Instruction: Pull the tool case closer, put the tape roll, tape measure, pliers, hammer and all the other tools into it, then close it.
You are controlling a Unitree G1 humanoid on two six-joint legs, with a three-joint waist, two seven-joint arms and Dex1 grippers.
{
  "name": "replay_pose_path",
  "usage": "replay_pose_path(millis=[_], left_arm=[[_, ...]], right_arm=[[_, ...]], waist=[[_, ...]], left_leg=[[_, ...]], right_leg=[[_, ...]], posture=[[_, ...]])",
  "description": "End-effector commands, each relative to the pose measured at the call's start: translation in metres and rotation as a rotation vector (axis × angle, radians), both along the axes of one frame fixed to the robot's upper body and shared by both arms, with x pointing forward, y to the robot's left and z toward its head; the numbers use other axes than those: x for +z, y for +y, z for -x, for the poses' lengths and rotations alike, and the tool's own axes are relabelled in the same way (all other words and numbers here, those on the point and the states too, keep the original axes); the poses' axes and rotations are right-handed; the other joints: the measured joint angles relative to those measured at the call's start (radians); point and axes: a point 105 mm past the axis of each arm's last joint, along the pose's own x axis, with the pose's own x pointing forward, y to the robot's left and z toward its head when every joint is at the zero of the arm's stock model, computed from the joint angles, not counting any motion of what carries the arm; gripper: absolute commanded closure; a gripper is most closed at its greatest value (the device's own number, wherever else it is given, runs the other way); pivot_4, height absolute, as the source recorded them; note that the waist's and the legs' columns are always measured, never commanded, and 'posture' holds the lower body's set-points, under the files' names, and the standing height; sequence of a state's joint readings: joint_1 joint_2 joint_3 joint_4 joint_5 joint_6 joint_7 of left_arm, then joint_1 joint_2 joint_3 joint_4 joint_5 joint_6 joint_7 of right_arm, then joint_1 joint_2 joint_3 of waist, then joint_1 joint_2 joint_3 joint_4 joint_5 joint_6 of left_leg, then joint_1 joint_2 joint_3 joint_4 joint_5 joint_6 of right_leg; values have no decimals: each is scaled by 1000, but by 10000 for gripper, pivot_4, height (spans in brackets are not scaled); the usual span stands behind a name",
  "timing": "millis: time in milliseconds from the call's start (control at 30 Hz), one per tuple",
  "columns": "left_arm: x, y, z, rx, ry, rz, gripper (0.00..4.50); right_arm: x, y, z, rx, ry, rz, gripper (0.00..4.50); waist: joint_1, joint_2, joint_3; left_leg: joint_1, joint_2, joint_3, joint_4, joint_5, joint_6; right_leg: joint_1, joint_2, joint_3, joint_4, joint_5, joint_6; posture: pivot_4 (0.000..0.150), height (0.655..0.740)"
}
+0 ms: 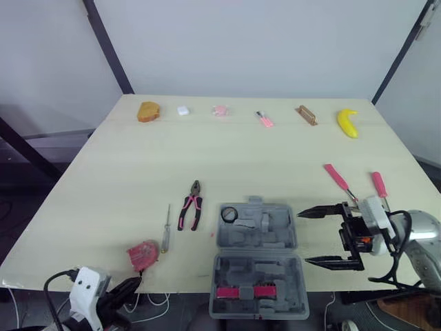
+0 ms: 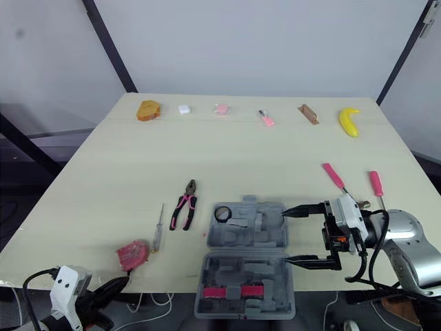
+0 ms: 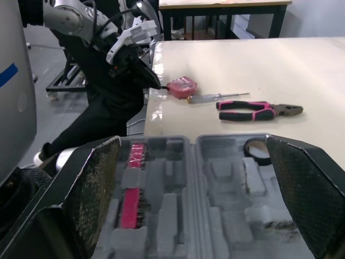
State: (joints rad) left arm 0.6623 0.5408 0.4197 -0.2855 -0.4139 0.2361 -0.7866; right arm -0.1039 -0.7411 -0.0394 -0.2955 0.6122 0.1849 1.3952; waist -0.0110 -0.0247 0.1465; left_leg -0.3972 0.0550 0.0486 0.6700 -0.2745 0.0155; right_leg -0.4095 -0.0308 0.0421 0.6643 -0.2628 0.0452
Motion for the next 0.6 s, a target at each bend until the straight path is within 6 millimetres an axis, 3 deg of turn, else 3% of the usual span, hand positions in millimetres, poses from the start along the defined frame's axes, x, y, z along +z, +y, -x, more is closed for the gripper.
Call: replay_pose_path(millis=[33, 67, 133, 233, 333, 433, 600], left_arm=[[5, 7, 1, 18, -43, -12, 29398], [6, 10, 2, 25, -51, -10, 23320], [10, 13, 3, 23, -72, -2, 16497], [14, 15, 12, -105, -72, -22, 693], [24, 17, 14, -204, -117, -19, 693], [35, 28, -4, -255, -180, -52, 693], [37, 33, -30, -352, -199, -94, 693]], right_arm=[[6, -1, -2, -2, -44, -3, 0], [6, -1, -2, -6, -45, -2, 0], [5, -1, -3, -13, -46, 3, 0], [3, -4, -5, -29, -43, 18, 0], [1, -7, -9, -51, -47, 34, 0], [2, -7, -11, -64, -54, 32, 0], [2, -3, -11, -69, -61, 27, 0]], waist=[[0, 0, 0], [0, 0, 0], [0, 0, 0], [0, 0, 0], [0, 0, 0], [5, 0, 0], [9, 0, 0]], left_leg=[[0, 0, 0, 0, 0, 0], [0, 0, 0, 0, 0, 0], [0, 0, 0, 0, 0, 0], [0, 0, 1, 0, 0, 0], [0, 0, 2, 0, 0, 0], [0, 0, 2, 0, 0, 0], [0, 0, 3, 1, 0, 0]], right_leg=[[0, 0, 0, 0, 0, 0], [0, 0, 0, 0, 0, 0], [0, 0, 0, 0, 0, 0], [0, 0, -1, 0, 0, 0], [0, 0, -1, 0, 0, 0], [0, 0, -1, 0, 0, 0], [0, 0, -2, 1, 0, 0]], posture=[[1500, 7400], [1500, 7400], [1500, 7400], [1500, 7400], [1500, 7400], [1500, 7400], [1500, 7400]])
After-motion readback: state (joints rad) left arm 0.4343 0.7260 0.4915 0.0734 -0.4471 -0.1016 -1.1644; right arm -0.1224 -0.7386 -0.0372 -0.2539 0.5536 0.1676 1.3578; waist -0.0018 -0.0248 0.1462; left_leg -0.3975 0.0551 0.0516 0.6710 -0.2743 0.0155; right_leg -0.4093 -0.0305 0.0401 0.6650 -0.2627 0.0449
